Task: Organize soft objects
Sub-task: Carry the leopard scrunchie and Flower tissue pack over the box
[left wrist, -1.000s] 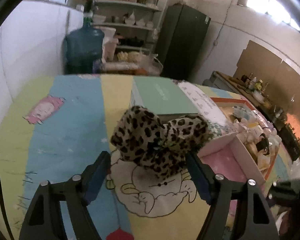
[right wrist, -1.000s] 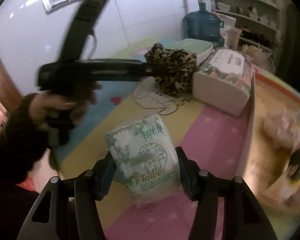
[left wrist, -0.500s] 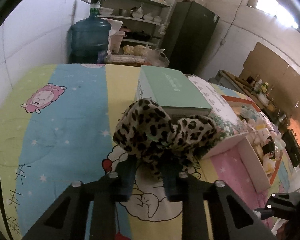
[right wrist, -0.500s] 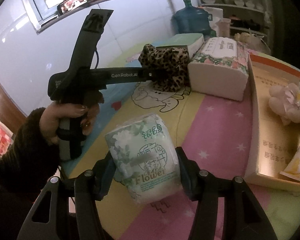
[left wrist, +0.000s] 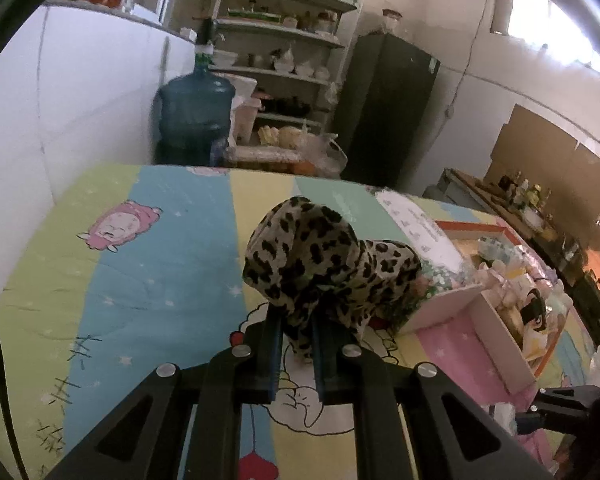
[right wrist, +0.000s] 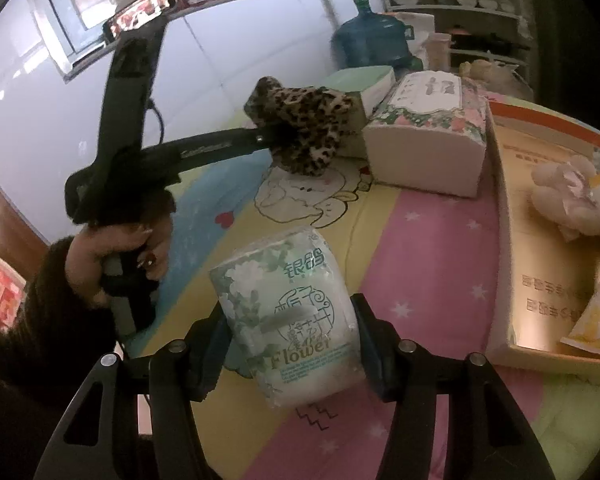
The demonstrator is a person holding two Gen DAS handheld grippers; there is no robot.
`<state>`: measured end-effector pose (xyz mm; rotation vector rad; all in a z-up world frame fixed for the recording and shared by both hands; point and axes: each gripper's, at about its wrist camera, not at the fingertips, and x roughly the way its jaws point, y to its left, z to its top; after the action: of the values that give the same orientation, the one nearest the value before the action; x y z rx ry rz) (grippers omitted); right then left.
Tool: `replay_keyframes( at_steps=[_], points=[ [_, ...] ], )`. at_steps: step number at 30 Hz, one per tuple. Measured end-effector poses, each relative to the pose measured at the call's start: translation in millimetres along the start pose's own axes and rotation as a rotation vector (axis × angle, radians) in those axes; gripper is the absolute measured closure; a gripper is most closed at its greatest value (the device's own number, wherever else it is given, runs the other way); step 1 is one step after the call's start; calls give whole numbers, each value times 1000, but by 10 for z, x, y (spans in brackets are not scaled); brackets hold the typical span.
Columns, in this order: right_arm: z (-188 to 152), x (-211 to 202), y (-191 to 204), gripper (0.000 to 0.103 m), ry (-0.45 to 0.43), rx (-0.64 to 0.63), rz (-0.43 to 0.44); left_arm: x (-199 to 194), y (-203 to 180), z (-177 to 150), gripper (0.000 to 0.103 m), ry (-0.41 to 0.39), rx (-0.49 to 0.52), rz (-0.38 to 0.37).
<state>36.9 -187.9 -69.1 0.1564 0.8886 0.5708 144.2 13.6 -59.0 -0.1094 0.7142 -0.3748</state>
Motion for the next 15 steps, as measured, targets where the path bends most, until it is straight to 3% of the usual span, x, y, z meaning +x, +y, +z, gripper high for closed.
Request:
replay_keyframes(
  at_steps=[15],
  points=[
    [44, -459, -68, 44, -154, 39, -28, -653, -411, 84, 90, -153, 51, -45]
  ],
)
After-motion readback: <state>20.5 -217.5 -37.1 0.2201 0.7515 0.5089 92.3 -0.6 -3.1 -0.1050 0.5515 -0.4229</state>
